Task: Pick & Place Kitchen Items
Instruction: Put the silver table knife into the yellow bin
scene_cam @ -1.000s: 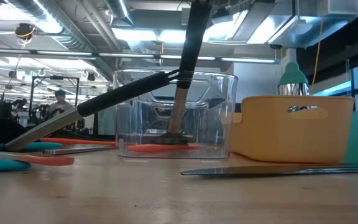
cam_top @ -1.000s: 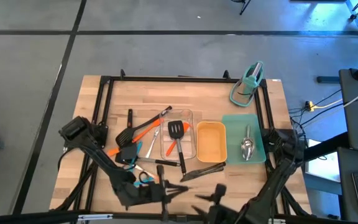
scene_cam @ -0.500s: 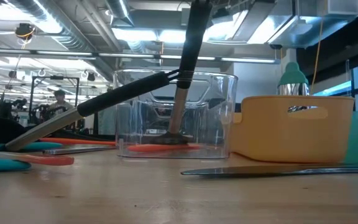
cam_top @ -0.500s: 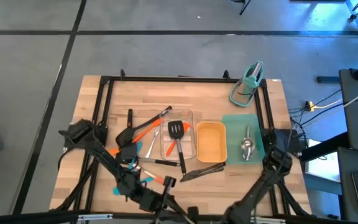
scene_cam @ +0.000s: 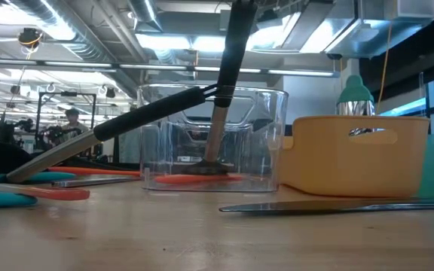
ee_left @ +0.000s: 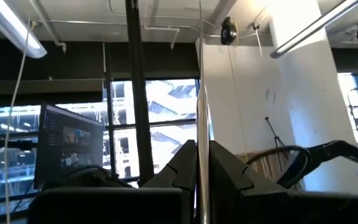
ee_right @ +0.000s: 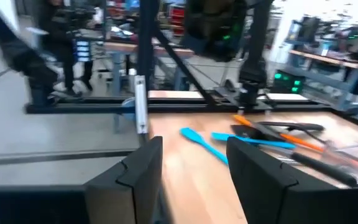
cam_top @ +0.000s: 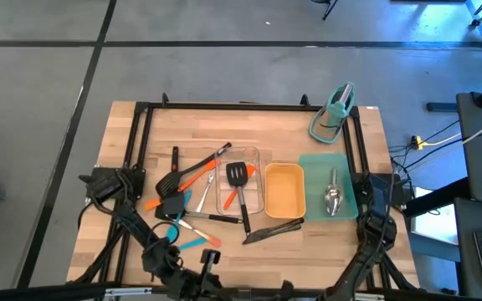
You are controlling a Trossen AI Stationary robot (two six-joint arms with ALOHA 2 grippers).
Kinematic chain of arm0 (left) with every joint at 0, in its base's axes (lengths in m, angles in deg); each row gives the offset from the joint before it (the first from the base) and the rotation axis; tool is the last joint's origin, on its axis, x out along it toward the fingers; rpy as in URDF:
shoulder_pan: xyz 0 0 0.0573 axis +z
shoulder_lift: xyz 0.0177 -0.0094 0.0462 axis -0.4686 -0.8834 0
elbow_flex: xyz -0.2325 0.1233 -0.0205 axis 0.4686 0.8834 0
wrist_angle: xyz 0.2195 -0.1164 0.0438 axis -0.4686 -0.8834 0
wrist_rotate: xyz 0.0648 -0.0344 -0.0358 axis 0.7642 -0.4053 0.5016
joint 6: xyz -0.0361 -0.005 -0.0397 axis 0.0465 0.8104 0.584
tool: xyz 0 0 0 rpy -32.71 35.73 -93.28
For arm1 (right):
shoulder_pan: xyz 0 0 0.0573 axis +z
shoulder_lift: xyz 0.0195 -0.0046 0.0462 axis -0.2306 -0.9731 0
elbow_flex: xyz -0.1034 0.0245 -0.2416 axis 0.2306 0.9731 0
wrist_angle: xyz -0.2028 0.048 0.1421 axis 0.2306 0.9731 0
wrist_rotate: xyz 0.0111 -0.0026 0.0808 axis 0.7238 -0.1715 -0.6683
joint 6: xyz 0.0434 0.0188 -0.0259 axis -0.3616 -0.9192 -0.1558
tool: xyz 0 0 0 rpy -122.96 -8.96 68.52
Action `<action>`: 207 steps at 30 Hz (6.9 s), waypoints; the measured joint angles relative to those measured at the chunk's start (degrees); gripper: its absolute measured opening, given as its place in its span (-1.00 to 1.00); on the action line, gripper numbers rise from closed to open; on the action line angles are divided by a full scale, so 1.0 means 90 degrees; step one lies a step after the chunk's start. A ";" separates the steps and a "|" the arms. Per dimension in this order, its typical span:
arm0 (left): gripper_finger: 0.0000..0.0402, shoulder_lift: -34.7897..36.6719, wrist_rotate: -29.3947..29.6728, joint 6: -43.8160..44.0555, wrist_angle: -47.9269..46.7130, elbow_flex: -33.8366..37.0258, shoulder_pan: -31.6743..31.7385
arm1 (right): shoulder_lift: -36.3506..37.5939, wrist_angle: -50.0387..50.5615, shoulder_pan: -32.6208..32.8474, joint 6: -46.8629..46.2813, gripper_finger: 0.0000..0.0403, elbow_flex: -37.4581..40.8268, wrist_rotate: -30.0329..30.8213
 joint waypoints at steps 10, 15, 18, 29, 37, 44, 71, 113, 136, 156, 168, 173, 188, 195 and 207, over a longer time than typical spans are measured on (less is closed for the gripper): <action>-0.92 -0.0975 -0.0424 0.1529 0.0936 0.0004 0.0564 | 0.0928 -0.1222 -0.0235 -0.1236 -0.10 0.2170 -0.1024; -0.92 -0.0967 -0.0366 0.1440 0.0958 0.0015 0.0833 | 0.1179 -0.3366 -0.0152 0.0778 -0.10 0.2995 -0.0178; -0.92 -0.0904 -0.0613 0.1553 0.0965 0.0015 0.1121 | 0.1288 -0.4569 -0.0167 0.2588 -0.10 0.3098 0.0244; -0.92 -0.0906 -0.2237 0.2826 0.0783 0.0081 0.2214 | 0.1733 -0.6672 -0.0252 0.6346 -0.10 0.3479 0.1324; -0.92 -0.0782 -0.1384 0.2959 0.0952 0.1025 0.2381 | 0.2171 -0.8151 -0.0437 0.4890 -0.10 0.5426 0.0352; -0.92 -0.0330 -0.0664 0.2851 0.0952 0.1866 0.2398 | 0.2780 -0.7651 -0.1055 0.4105 -0.10 0.6175 -0.0810; -0.92 0.1219 -0.0160 0.2053 0.0960 0.3891 0.2605 | 0.4584 -0.5132 -0.3835 0.1810 -0.10 0.6832 -0.6000; -0.77 0.1202 0.0418 0.1937 0.0886 0.3953 0.2691 | 0.4663 -0.4540 -0.4065 0.0268 -0.93 0.6820 -0.5302; -0.43 0.1633 0.3139 -0.0201 0.0741 0.4055 0.1246 | 0.6656 0.3880 -0.3711 -0.3027 -0.97 0.5022 -0.2693; -0.47 0.1719 0.4119 -0.0575 0.0128 0.4068 0.0504 | 0.5838 0.7296 -0.6069 -0.4942 -0.97 0.4593 -0.7666; -0.49 0.1715 0.4156 -0.0279 -0.0260 0.4068 0.0507 | 0.5109 0.7538 -0.6334 -0.4774 -0.97 0.4593 -0.8538; -0.51 0.1715 0.4170 -0.0218 -0.0374 0.4068 0.0524 | 0.5109 0.7538 -0.6489 -0.4705 -0.97 0.4593 -0.8538; -0.51 0.1715 0.4386 -0.0164 -0.0484 0.4068 0.0524 | 0.4476 0.7453 -0.6593 -0.4349 -0.97 0.4596 -0.9114; -0.51 0.1715 0.4386 -0.0113 -0.0526 0.4068 0.0524 | 0.4183 0.7445 -0.6635 -0.4232 -0.97 0.4596 -0.9306; -0.51 0.1715 0.4400 -0.0111 -0.0549 0.4068 0.0524 | 0.4181 0.7214 -0.6717 -0.4157 -0.97 0.4596 -0.9201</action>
